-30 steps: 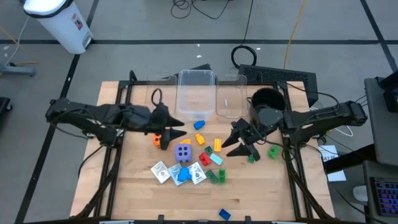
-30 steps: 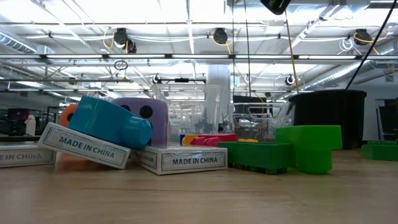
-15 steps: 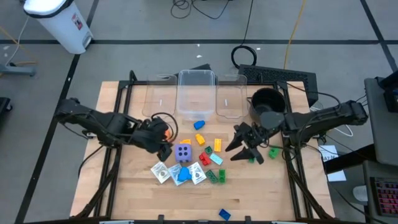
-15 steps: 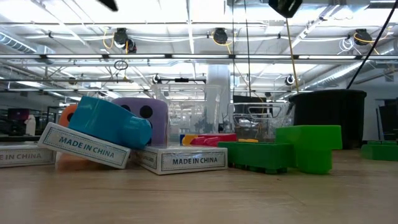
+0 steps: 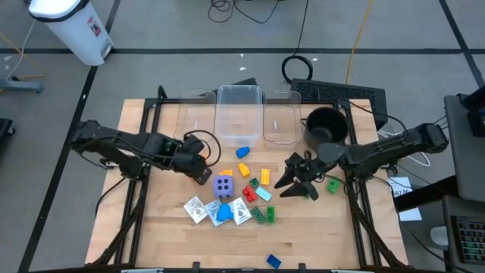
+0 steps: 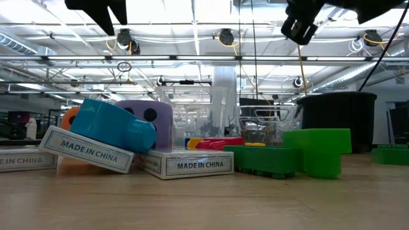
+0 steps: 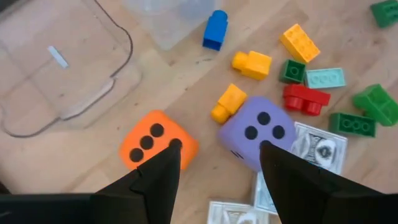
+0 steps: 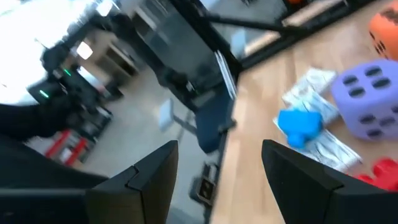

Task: Pick & Place Toys
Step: Put the orange dice into the transparent container

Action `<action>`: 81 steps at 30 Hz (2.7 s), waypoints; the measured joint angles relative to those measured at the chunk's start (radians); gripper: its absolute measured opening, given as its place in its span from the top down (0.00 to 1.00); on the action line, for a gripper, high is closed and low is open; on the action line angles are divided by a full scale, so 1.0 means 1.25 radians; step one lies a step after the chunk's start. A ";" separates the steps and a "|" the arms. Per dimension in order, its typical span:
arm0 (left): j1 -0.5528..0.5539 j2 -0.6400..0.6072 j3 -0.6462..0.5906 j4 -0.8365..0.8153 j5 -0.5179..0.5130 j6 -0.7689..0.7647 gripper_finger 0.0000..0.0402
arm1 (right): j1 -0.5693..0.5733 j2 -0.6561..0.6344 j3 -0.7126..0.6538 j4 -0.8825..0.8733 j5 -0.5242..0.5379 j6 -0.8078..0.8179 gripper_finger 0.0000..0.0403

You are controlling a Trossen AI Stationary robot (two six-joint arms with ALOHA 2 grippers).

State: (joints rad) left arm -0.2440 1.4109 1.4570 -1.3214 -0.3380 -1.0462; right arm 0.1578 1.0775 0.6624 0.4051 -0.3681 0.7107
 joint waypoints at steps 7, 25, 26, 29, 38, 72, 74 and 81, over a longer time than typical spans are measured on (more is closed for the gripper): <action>0.060 0.000 0.000 -0.028 0.053 -0.027 0.43 | -0.027 0.000 -0.029 0.116 0.000 0.029 0.44; 0.097 0.000 0.000 -0.136 0.081 -0.118 0.43 | -0.087 0.000 -0.029 0.116 0.003 0.027 0.44; 0.097 0.000 0.000 -0.141 0.081 -0.131 0.43 | -0.089 0.000 -0.029 0.116 0.003 0.027 0.44; 0.097 0.000 0.000 -0.152 0.081 -0.182 0.43 | -0.089 0.000 -0.029 0.116 0.003 0.027 0.44; 0.101 -0.001 -0.028 -0.157 0.091 -0.229 0.43 | -0.089 0.000 -0.029 0.115 0.000 0.027 0.44; 0.129 -0.001 -0.231 -0.059 0.186 -0.283 0.89 | -0.089 0.000 -0.029 0.109 -0.002 0.028 0.44; 0.135 -0.001 -0.231 -0.059 0.188 -0.282 0.82 | -0.089 0.000 -0.029 0.109 -0.002 0.027 0.44; 0.163 -0.001 -0.231 -0.058 0.207 -0.278 0.49 | -0.089 0.000 -0.029 0.109 -0.001 0.026 0.44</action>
State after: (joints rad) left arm -0.0397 1.4101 1.1683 -1.3934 -0.0788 -1.3941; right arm 0.0471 1.0775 0.6261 0.5411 -0.3695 0.7437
